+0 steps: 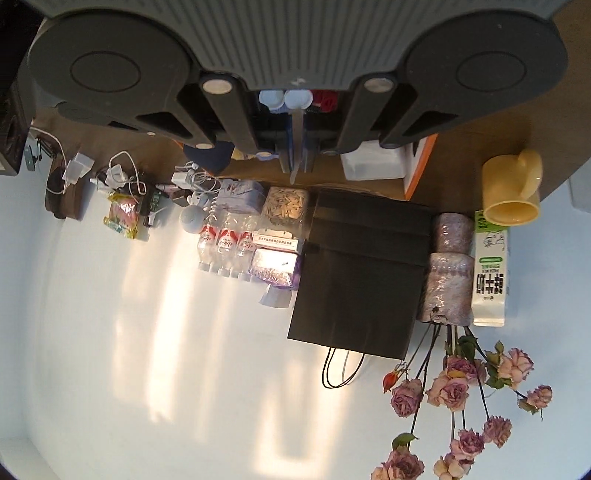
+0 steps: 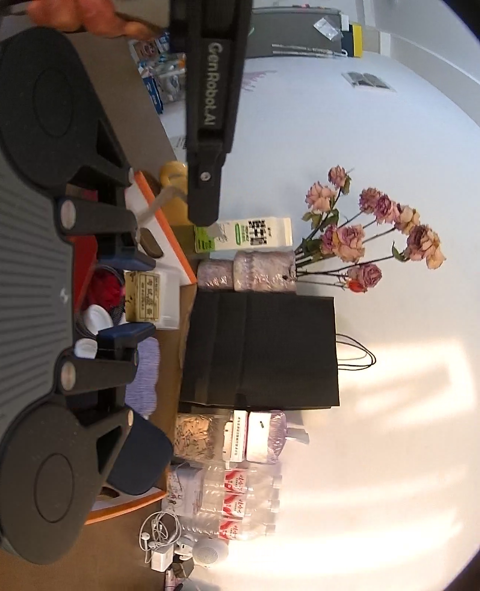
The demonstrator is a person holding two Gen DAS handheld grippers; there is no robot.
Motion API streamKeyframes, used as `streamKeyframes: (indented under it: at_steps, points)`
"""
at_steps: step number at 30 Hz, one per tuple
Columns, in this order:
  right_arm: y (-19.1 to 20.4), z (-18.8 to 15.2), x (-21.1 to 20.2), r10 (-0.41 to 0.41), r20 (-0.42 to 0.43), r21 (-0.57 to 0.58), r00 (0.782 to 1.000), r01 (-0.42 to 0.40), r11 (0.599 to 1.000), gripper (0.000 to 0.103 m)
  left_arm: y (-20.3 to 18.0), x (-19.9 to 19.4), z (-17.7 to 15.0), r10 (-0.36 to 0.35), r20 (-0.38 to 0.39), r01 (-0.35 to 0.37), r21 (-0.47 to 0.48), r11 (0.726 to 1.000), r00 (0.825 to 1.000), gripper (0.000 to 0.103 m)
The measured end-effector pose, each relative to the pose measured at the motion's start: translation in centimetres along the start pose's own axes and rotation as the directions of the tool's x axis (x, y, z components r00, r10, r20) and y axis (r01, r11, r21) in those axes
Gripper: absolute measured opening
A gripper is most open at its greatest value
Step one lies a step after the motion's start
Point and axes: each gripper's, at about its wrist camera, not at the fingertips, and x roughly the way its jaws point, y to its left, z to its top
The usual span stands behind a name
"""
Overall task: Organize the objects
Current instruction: 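Carry the block and clear piece over the box with both grippers, then open both grippers to drop the block and clear piece into the box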
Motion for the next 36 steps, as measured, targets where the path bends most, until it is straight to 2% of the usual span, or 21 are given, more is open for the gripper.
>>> streamKeyframes:
  at_steps: [6, 14, 25, 26, 27, 28, 29, 30, 31, 32, 34, 36]
  points:
    - [-1.2, 0.7, 3.2, -0.058, -0.016, 0.029, 0.998, 0.058, 0.998, 0.029, 0.8, 3.4, 0.8, -0.006, 0.01, 0.006, -0.021, 1.0, 1.0, 0.005]
    - [-3.1, 0.7, 5.8, -0.077, -0.024, 0.049, 0.997, 0.078, 0.996, 0.029, 2.0, 7.4, 1.0, -0.014, -0.02, 0.013, -0.015, 1.0, 1.0, 0.005]
    - [-3.6, 0.0, 7.3, -0.075, -0.06, 0.035, 0.995, 0.077, 0.996, 0.029, 3.1, 9.1, 0.4, 0.002, -0.051, -0.002, 0.009, 1.0, 0.999, 0.007]
    - [-3.7, -0.1, 7.2, -0.076, -0.058, 0.039, 0.995, 0.079, 0.996, 0.034, 3.3, 9.2, 0.3, 0.013, -0.051, -0.013, 0.005, 1.0, 0.999, 0.01]
    - [-3.7, -0.1, 7.1, -0.077, -0.059, 0.042, 0.995, 0.079, 0.996, 0.04, 3.5, 9.2, 0.3, 0.025, -0.053, -0.025, -0.001, 1.0, 0.998, 0.027]
    - [-3.7, -0.2, 7.0, -0.081, -0.058, 0.044, 0.995, 0.083, 0.996, 0.058, 3.7, 9.2, 0.3, 0.033, -0.054, -0.034, -0.007, 0.999, 0.998, 0.044]
    - [-3.7, -0.2, 6.9, -0.087, -0.053, 0.042, 0.995, 0.089, 0.995, 0.077, 3.9, 9.2, 0.3, 0.051, -0.049, -0.052, -0.014, 0.999, 0.997, 0.08]
    - [-3.6, -0.3, 6.8, -0.094, -0.046, 0.04, 0.995, 0.096, 0.995, 0.084, 4.0, 9.0, 0.2, 0.08, -0.03, -0.08, -0.019, 0.997, 0.996, 0.103]
    - [-3.6, -0.3, 6.8, -0.099, -0.041, 0.038, 0.994, 0.1, 0.994, 0.09, 4.0, 8.8, 0.2, 0.109, -0.004, -0.109, -0.018, 0.994, 0.994, 0.103]
    - [-3.6, -0.3, 6.8, -0.1, -0.039, 0.039, 0.994, 0.102, 0.994, 0.092, 4.0, 8.7, 0.2, 0.131, 0.013, -0.13, -0.009, 0.991, 0.991, 0.103]
    - [-3.7, -0.4, 6.8, -0.105, -0.044, 0.043, 0.993, 0.107, 0.993, 0.1, 4.3, 8.7, 0.4, 0.141, 0.009, -0.141, -0.013, 0.99, 0.99, 0.103]
    - [-3.8, -0.5, 6.9, -0.107, -0.045, 0.047, 0.993, 0.109, 0.993, 0.101, 4.5, 8.8, 0.4, 0.154, 0.002, -0.154, -0.02, 0.988, 0.988, 0.103]
